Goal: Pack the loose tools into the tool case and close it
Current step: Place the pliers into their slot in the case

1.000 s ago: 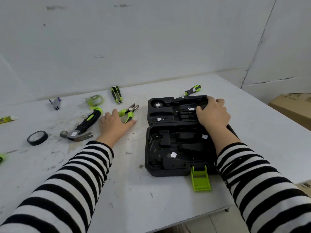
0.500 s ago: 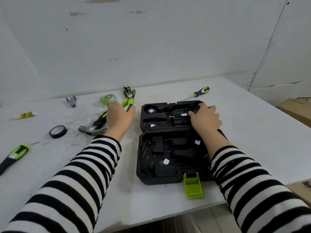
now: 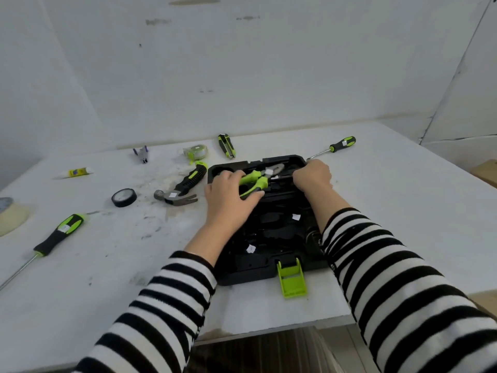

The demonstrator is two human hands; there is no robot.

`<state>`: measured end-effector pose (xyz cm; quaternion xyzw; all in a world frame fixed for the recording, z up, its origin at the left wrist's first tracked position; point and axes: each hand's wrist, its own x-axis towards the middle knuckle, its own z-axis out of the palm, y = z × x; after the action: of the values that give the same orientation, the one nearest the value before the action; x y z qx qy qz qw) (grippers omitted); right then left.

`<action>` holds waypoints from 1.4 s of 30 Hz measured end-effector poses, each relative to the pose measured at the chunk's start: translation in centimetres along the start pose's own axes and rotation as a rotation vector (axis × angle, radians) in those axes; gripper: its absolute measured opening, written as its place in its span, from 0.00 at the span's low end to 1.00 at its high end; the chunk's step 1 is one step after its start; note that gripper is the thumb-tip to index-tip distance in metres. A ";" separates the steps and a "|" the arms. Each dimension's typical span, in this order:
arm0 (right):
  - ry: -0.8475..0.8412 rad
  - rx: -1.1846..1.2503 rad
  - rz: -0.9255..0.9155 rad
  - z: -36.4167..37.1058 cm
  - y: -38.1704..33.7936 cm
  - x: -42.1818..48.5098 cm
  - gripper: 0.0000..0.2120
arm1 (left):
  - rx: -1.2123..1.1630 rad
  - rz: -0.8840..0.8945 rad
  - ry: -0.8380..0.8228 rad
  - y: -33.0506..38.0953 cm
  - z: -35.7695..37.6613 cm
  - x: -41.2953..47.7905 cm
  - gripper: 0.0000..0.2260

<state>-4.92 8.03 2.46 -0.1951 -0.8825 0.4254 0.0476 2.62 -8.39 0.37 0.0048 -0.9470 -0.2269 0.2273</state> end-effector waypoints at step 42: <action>-0.071 -0.180 -0.599 -1.2 3.5 -1.6 0.09 | -0.556 -0.282 -0.147 -1.6 -0.5 5.0 0.15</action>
<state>-2.09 10.29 0.70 0.0853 -0.9359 0.3191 0.1226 -1.78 -10.60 2.19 0.0571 -0.8526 -0.5060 0.1173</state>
